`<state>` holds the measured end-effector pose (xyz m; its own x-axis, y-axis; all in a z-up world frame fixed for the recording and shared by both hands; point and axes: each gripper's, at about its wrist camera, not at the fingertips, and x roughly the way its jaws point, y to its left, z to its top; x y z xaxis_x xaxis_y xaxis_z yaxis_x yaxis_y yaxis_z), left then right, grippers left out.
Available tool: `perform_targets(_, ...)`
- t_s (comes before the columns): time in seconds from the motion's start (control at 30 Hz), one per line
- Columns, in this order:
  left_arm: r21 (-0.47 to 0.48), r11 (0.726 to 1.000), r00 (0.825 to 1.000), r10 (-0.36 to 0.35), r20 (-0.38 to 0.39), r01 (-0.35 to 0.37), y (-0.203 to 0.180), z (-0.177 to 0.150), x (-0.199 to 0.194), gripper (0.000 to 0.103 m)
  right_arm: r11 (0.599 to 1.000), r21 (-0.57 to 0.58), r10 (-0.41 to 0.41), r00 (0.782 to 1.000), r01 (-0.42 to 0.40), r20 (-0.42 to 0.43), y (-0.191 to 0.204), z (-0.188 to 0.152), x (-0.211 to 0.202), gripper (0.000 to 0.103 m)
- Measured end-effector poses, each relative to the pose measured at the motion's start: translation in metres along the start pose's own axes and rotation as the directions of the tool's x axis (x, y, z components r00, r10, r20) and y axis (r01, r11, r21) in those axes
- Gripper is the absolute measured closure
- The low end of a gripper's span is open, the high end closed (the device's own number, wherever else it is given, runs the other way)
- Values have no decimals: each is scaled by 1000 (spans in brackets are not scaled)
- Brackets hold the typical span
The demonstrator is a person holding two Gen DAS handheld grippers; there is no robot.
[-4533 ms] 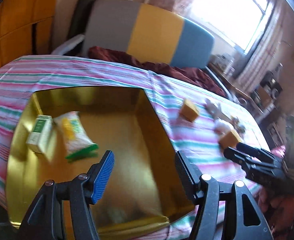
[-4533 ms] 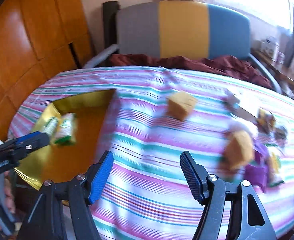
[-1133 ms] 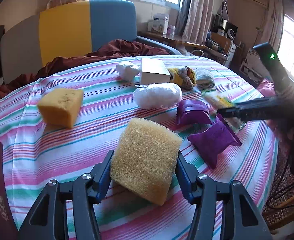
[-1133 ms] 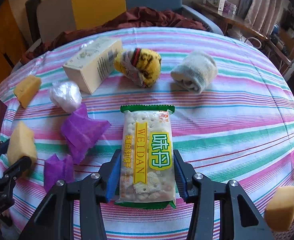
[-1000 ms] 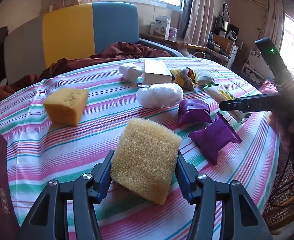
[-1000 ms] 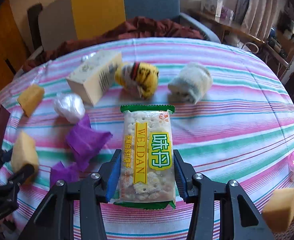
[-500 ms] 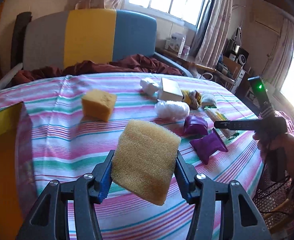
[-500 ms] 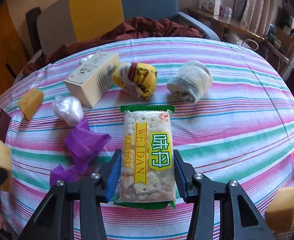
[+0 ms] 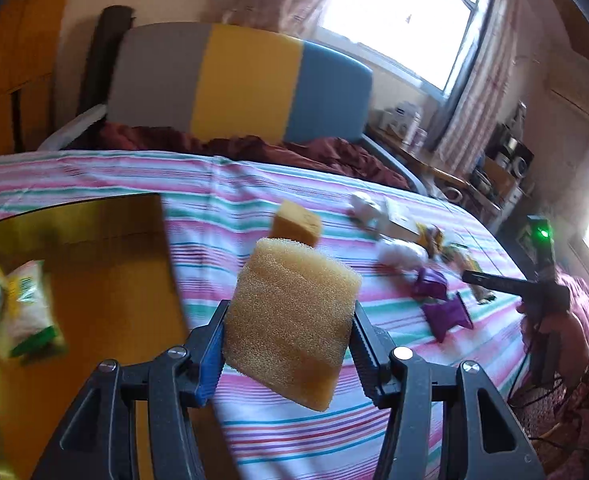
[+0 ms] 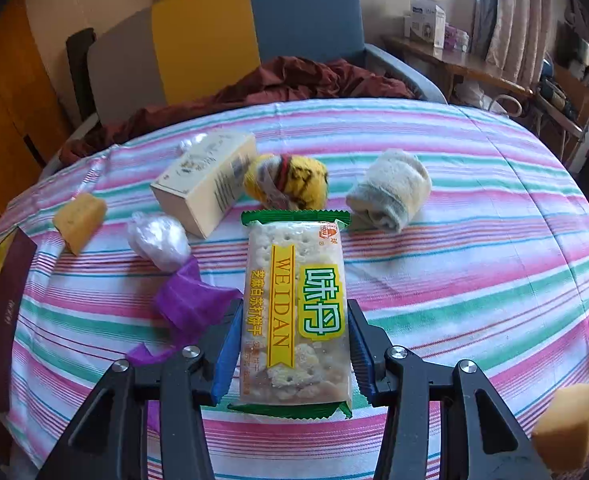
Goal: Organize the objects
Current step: 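Carry the sponge into the tray with the left tool while the right tool carries the packet there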
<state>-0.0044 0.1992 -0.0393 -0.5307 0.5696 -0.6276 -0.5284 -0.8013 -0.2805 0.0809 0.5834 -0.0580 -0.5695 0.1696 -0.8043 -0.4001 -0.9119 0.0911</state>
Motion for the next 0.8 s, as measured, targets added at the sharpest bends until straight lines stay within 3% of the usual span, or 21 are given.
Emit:
perform_targets(0.23, -81, 995, 998, 56, 9, -55, 48, -3, -21, 47, 994, -101, -33, 991, 47, 131, 20, 3, -19, 54)
perform_targets(0.4, -184, 978, 995, 102, -11, -102, 88, -12, -37, 47, 994, -105, 23, 981, -2, 191, 23, 6, -29, 54)
perform_targets(0.63, -249, 952, 984, 166, -57, -175, 131, -23, -57, 47, 996, -71, 63, 984, -52, 165, 36, 1, -32, 54)
perform_targets(0.8, -298, 931, 975, 183, -127, -213, 156, -32, -58, 47, 988, -105, 132, 978, -116, 161, 72, -4, -44, 54)
